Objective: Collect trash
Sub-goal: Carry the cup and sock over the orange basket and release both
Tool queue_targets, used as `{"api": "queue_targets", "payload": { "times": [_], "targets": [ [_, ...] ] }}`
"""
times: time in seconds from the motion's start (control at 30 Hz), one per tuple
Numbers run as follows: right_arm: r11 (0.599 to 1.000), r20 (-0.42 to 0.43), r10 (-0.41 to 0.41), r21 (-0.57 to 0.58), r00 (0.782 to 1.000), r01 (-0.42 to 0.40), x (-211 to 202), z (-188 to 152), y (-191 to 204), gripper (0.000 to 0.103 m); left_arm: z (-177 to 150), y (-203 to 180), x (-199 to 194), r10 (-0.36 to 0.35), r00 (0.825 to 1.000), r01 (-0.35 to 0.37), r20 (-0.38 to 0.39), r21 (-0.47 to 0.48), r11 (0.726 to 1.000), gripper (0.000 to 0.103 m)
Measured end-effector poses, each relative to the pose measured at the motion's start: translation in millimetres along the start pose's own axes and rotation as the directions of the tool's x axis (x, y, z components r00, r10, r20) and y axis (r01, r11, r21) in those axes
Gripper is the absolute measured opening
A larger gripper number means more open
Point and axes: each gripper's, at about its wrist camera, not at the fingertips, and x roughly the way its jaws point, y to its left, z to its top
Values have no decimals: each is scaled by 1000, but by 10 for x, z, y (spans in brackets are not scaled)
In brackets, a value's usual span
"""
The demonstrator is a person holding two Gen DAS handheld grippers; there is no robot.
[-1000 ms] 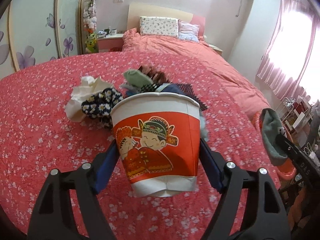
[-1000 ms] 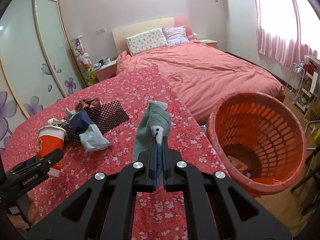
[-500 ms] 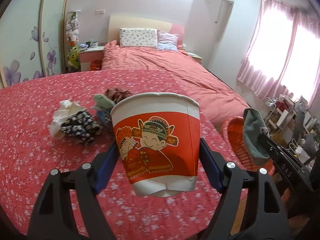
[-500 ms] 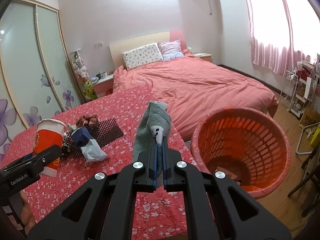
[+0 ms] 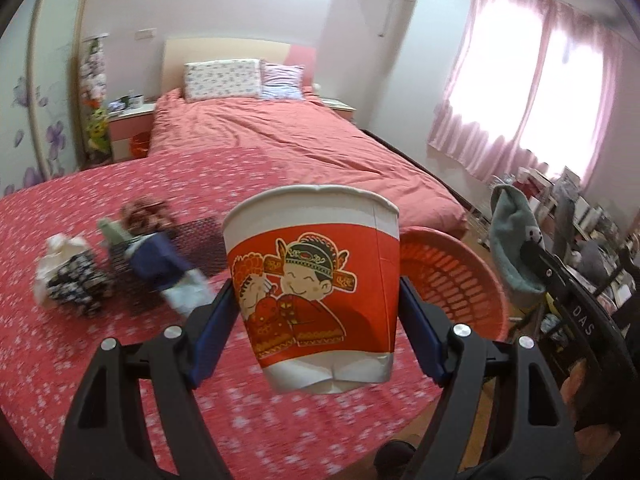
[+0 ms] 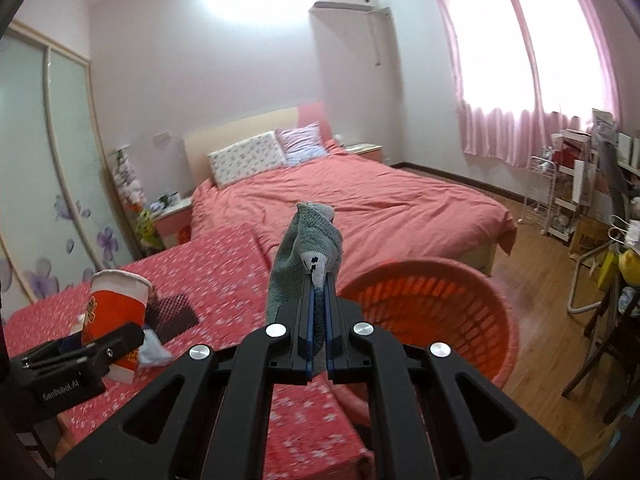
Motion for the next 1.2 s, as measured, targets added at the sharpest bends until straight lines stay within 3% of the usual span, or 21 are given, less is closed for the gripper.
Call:
{"api": "queue_targets", "payload": {
  "times": [0.3, 0.57, 0.77, 1.2],
  "targets": [
    [996, 37, -68, 66, 997, 66, 86, 90, -414, 4, 143, -641, 390, -127, 992, 129, -30, 81, 988, 76],
    [986, 45, -107, 135, 993, 100, 206, 112, -701, 4, 150, -1127, 742, -195, 979, 203, -67, 146, 968, 76],
    [979, 22, -118, 167, 993, 113, 299, 61, -830, 4, 121, -1285, 1052, -215, 969, 232, -118, 149, 961, 76],
    [967, -40, -120, 220, 992, 126, 466, 12, -989, 5, 45, -1373, 1435, -188, 965, 216, -182, 153, 964, 77]
  ]
}}
